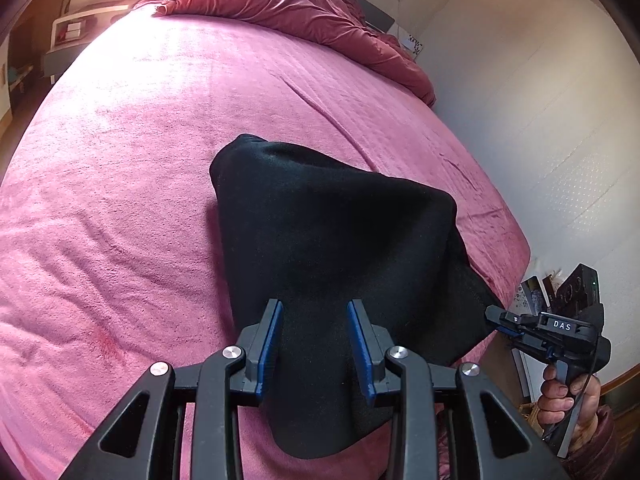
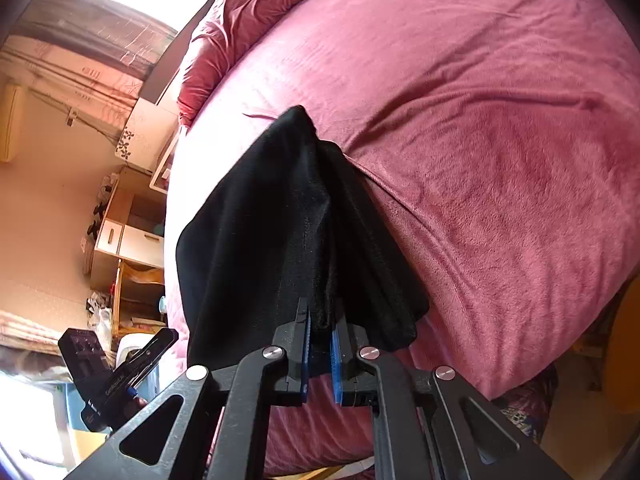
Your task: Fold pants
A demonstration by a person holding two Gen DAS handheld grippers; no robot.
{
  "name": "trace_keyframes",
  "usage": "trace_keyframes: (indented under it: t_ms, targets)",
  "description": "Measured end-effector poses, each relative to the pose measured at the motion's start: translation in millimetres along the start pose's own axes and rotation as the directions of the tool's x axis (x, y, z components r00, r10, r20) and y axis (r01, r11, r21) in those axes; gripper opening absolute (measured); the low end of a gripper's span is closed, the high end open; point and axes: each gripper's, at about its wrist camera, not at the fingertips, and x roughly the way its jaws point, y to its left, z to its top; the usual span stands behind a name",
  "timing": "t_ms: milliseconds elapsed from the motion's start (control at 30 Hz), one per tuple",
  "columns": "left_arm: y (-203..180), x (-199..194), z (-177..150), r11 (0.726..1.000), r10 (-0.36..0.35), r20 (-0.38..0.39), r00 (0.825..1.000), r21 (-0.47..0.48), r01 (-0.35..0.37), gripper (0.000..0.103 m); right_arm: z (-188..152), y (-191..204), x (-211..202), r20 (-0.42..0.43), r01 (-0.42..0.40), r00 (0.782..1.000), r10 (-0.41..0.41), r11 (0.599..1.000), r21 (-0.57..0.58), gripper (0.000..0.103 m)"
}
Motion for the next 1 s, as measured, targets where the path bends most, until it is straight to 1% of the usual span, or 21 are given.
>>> trace_keyframes:
  t_ms: [100,267,333,467,600,667,733,800,867,1000]
  targets:
    - [-1.4,-1.0,-2.3,1.000,-0.006,-0.005,1.000,0.005,0.006,0.033,-3.5,6.1,-9.2,0.001,0.006,1.000,-0.006,1.000,-0.029,0.008]
    - [-8.9,-1.8,-10.2,0.999,-0.027,-0.027,0.999,0.029,0.028,0.033,-14.3,13.2,-14.7,-0.006,0.077,0.997,-0.078,0.994,-0.083,0.007]
    - [-14.2,0.9,-14.7,0.998,-0.029,-0.039,0.999,0.053,0.031,0.033,-16.5,13.1,-10.7,-0.005,0.126,0.992,-0.127,0.986,-0.111,0.007]
    - [-19.2,10.0,-23.6,0.997,-0.021,-0.080,0.997,0.076,0.027,0.032,-22.5,4.2,8.3,-0.024,0.231,0.971,-0.237,0.964,-0.133,0.007]
    - [-25.3,19.8,-27.2,0.995,-0.008,-0.113,0.994,0.101,0.019,0.032,-26.8,-5.1,27.0,-0.025,0.305,0.949,-0.313,0.938,-0.165,0.006]
    - [-28.5,26.9,-31.2,0.993,0.019,-0.124,0.992,0.118,-0.005,0.032,-28.1,-12.6,39.1,-0.043,0.325,0.941,-0.336,0.931,-0.165,0.006]
    - [-34.3,28.6,-30.4,0.990,0.037,-0.117,0.992,0.142,-0.021,0.032,-28.4,-15.1,40.6,-0.047,0.315,0.944,-0.325,0.937,-0.151,0.007]
    - [-36.1,22.7,-26.6,0.990,0.028,-0.099,0.995,0.139,-0.014,0.033,-27.5,-12.7,35.9,-0.047,0.302,0.949,-0.312,0.941,-0.155,0.008]
    - [-28.7,16.5,-20.9,0.995,0.004,-0.085,0.996,0.095,0.004,0.033,-26.7,-12.5,30.7,-0.053,0.288,0.953,-0.299,0.945,-0.152,0.010]
    - [-3.9,0.1,1.2,1.000,-0.022,-0.021,1.000,-0.013,0.021,0.036,-22.7,-13.4,19.9,-0.058,0.246,0.965,-0.256,0.959,-0.142,0.015]
